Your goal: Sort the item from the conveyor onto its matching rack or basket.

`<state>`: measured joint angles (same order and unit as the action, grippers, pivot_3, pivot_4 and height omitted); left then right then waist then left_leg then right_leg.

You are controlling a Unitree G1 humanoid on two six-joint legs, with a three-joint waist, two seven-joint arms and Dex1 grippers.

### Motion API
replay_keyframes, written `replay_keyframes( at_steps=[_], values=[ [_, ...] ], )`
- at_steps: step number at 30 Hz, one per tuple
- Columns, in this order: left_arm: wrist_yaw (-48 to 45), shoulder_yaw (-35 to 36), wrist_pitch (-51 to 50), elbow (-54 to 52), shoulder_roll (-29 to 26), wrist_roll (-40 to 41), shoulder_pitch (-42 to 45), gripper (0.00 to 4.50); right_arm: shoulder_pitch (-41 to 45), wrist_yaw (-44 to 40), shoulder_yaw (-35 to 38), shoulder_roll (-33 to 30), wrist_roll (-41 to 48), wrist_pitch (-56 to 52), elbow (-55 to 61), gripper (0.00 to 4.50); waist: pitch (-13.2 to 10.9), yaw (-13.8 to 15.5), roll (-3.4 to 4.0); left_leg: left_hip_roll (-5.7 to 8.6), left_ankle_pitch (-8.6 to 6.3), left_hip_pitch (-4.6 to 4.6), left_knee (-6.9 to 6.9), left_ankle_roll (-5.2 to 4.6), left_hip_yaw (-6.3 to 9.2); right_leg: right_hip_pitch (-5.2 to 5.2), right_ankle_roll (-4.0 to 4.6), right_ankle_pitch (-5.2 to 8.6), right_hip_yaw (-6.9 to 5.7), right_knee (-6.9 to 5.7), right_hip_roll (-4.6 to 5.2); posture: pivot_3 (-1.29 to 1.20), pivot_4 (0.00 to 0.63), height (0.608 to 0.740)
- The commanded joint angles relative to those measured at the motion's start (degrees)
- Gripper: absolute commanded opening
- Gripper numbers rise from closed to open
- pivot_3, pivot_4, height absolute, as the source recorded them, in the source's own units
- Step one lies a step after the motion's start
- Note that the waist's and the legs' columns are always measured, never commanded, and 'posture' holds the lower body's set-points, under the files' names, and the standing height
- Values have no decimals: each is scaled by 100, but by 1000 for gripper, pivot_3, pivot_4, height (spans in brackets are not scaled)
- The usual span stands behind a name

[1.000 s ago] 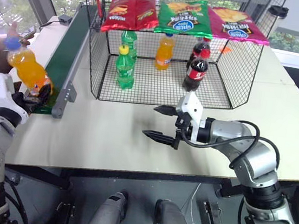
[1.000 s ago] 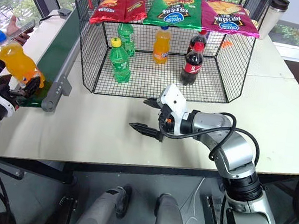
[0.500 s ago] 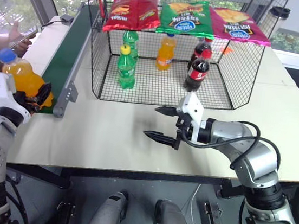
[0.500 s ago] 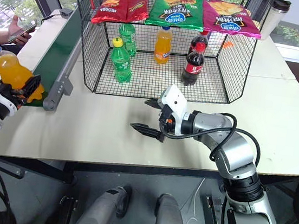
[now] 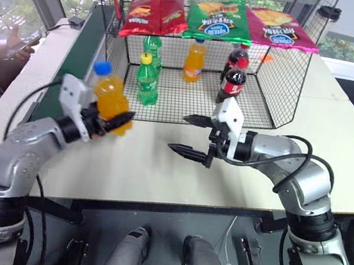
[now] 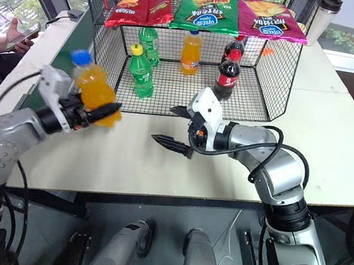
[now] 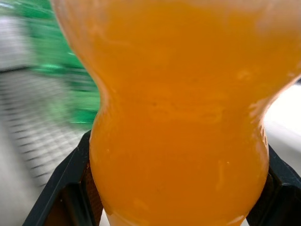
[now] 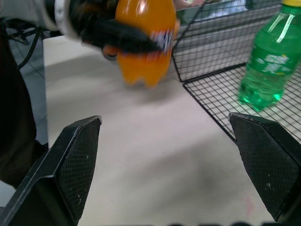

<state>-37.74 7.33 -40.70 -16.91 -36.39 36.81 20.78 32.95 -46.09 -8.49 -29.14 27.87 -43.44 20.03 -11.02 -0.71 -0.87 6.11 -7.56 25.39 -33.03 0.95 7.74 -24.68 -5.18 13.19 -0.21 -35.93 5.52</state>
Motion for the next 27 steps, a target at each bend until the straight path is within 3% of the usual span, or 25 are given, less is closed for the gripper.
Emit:
replay_keyframes(
  at_steps=[1, 9, 18, 27],
  values=[
    [-493, -602, 305, -60, 13, -246, 386, 2980, 160, 31, 126, 12, 63, 52, 96, 4500, 0, 5, 0, 0, 0, 0, 0, 0, 0, 0, 0, 0, 0, 0, 0, 0, 150, 739],
    [-1094, -1517, 1065, 686, 568, -883, 727, 2980, 138, 93, 39, 13, 42, 21, 169, 4500, -1, 5, 2, -1, 1, 0, 1, -2, -2, -2, 0, 0, 2, -1, 0, 0, 150, 739],
    [-1264, -1792, 1303, 874, 1057, -1190, 890, 2980, 252, 169, -41, 160, 36, 5, 87, 4500, -1, -5, 2, 2, 1, 0, -1, -3, -2, 0, -3, 0, 2, 1, 2, 0, 150, 739],
    [-1286, -1807, 1201, 695, 1202, -1220, 808, 2980, 430, 214, -112, 369, -67, 176, -178, 4500, -1, 0, 2, 2, 6, -1, -4, -11, -2, 0, -4, -1, 1, -4, -1, 0, 150, 739]
  ],
)
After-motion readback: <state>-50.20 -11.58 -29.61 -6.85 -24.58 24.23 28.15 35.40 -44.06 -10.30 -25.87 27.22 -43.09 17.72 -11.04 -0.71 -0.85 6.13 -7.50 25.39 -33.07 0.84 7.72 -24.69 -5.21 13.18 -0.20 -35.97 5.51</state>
